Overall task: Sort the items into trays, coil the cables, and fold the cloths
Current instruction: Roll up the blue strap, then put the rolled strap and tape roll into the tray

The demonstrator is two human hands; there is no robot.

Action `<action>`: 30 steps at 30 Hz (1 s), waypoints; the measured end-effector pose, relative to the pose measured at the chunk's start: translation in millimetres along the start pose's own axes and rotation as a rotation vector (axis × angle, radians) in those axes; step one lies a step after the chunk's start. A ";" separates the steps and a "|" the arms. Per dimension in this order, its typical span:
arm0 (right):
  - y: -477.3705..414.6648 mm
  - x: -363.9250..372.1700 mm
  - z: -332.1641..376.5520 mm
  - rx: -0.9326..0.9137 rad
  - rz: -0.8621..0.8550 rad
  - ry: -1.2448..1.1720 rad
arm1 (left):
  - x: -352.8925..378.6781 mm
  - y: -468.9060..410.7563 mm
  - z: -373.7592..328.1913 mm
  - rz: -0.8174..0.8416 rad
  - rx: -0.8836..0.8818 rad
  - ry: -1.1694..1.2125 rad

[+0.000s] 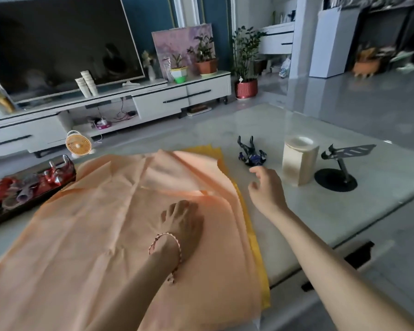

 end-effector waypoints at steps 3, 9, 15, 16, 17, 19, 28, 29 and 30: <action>-20.6 3.8 -5.6 0.016 -0.051 0.126 | 6.1 -3.3 2.9 -0.022 0.003 0.000; -56.7 21.6 -23.2 0.085 -0.011 0.390 | 14.5 -4.5 6.7 -0.036 0.004 0.014; -74.8 30.2 -21.4 0.125 -0.090 0.504 | 15.0 -8.6 11.1 -0.047 -0.016 0.036; -75.6 28.1 -19.8 0.118 -0.118 0.492 | 14.5 -9.2 10.9 -0.047 -0.017 0.037; -75.7 26.6 -18.7 0.115 -0.131 0.449 | 14.4 -10.2 11.3 -0.046 -0.018 0.042; -74.0 23.8 -17.8 0.135 -0.124 0.262 | 14.1 -11.1 12.0 -0.039 -0.018 0.054; -16.9 1.2 33.7 -0.118 -0.242 -0.085 | 0.2 -5.7 13.8 -0.138 -0.075 0.472; -1.6 2.5 46.6 -0.183 -0.221 -0.102 | -5.7 -0.9 15.3 -0.183 -0.089 0.598; 13.4 7.0 57.7 -0.246 -0.173 -0.115 | -12.1 4.1 16.9 -0.231 -0.114 0.710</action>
Point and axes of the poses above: each hand's wrist, its own y-axis away from the middle knuckle, its own x-axis out of the palm, z = x × y, the point moved 4 cm from there along -y, towards the middle knuckle, and after that the axes turned 7 degrees about z, right-handed, at the moved point
